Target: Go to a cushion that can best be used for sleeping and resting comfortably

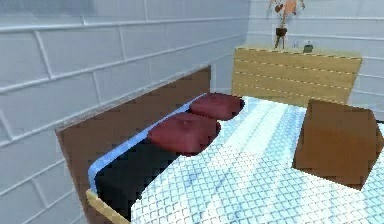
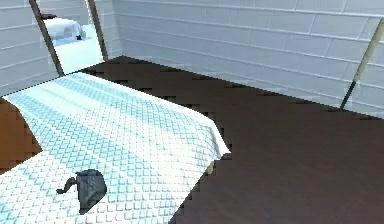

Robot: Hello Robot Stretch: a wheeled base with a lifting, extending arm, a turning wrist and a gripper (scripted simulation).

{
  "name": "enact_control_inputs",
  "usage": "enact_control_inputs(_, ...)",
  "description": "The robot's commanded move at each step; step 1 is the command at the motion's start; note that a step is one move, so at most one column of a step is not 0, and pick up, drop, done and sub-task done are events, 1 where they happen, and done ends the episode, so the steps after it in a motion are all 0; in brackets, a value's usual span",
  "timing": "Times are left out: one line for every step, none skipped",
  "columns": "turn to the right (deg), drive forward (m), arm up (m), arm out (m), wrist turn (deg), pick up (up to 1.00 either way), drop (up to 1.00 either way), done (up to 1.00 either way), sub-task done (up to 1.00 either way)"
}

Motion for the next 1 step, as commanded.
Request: enact_control_inputs(0.0,0.00,0.00,0.00,0.0,0.00,0.00,1.00,0.00)
